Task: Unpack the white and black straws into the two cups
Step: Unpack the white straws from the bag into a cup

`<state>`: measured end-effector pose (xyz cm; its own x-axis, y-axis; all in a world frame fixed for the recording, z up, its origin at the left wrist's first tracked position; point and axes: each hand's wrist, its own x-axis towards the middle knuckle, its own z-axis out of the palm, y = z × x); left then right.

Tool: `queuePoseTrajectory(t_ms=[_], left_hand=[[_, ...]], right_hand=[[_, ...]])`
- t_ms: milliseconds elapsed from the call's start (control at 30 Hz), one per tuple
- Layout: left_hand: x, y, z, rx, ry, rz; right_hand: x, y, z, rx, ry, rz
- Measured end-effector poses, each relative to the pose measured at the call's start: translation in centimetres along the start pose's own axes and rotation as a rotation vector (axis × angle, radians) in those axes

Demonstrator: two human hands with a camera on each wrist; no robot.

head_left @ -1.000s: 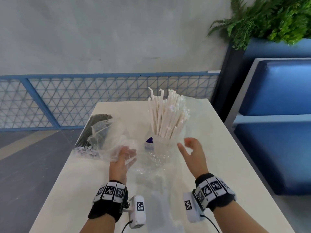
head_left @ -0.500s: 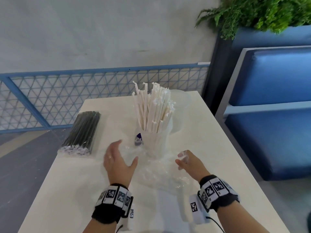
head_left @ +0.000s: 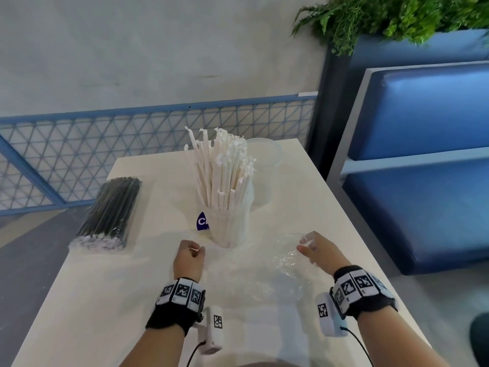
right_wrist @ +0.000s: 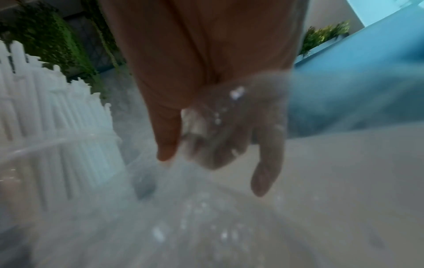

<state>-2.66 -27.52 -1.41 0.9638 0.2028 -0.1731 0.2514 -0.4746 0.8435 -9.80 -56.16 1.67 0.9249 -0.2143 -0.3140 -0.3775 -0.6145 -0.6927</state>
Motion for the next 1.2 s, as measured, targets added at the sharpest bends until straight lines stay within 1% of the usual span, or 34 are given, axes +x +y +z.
queuePoseTrajectory(t_ms=[67,133,233,300,333,367,433,467,500,567,600,667,700,767,900,967,1033,1100,1133,1167,1200], left_hand=[[0.0,-0.2,0.5,-0.095,0.007,-0.058],[-0.6,0.1,1.2,-0.19,-0.051,-0.075],[-2.3,1.5,2.2,-0.371,-0.266,-0.137],[-3.3,2.2,2.8,-0.373,-0.418,-0.116],[-3.8,2.4,3.2,-0.333,-0.465,-0.09],[-4.1,2.5,3.5,-0.299,-0.482,-0.073],[-4.5,2.5,4.3,-0.293,-0.471,-0.078],[-4.6,2.5,4.7,-0.316,-0.473,-0.097],[-4.7,2.6,5.1,-0.333,-0.484,-0.108],[-5.0,2.5,5.7,-0.295,-0.517,-0.084],[-5.2,2.5,6.1,-0.266,-0.54,-0.058],[-5.7,2.5,6.5,-0.22,-0.578,-0.021],[-5.9,2.5,6.8,-0.199,-0.597,-0.006],[-6.1,2.3,7.0,-0.134,-0.615,0.017],[-6.0,1.7,6.7,0.1,-0.621,0.05],[-6.2,2.0,6.3,0.336,-0.591,0.106],[-6.8,2.9,6.1,0.65,-0.474,0.244],[-7.8,4.5,6.1,0.87,-0.368,0.446],[-8.1,5.2,6.3,0.944,-0.349,0.541],[-8.4,5.7,6.7,0.993,-0.357,0.622],[-8.5,6.0,7.2,1.032,-0.399,0.678]], right_hand=[[0.1,0.9,-0.3,0.021,0.07,0.075],[0.2,1.5,-0.3,0.005,0.117,0.104],[0.2,1.9,-0.8,0.008,0.164,0.117],[0.1,1.8,-1.5,0.03,0.205,0.131],[0.2,1.8,-1.8,0.02,0.253,0.135],[0.2,1.8,-1.9,-0.043,0.344,0.137],[0.0,1.5,-2.0,-0.268,0.559,0.126],[-0.3,1.0,-1.9,-0.357,0.601,0.089],[-0.7,0.4,-1.7,-0.418,0.561,0.037],[-1.3,-0.3,-0.1,-0.535,0.341,-0.063],[-1.6,-0.2,1.1,-0.59,0.218,-0.088],[-2.0,0.4,3.5,-0.669,0.0,-0.073],[-2.0,0.9,4.4,-0.701,-0.075,-0.045],[-1.9,2.1,5.2,-0.755,-0.178,0.012],[-1.5,4.2,4.3,-0.797,-0.3,0.096],[-1.4,4.9,4.1,-0.775,-0.342,0.119],[-1.4,5.1,4.1,-0.756,-0.359,0.133],[-1.4,5.1,4.3,-0.755,-0.366,0.142],[-1.5,5.0,4.3,-0.753,-0.365,0.144],[-1.5,5.0,4.3,-0.748,-0.364,0.143],[-1.6,5.1,4.3,-0.743,-0.362,0.141]])
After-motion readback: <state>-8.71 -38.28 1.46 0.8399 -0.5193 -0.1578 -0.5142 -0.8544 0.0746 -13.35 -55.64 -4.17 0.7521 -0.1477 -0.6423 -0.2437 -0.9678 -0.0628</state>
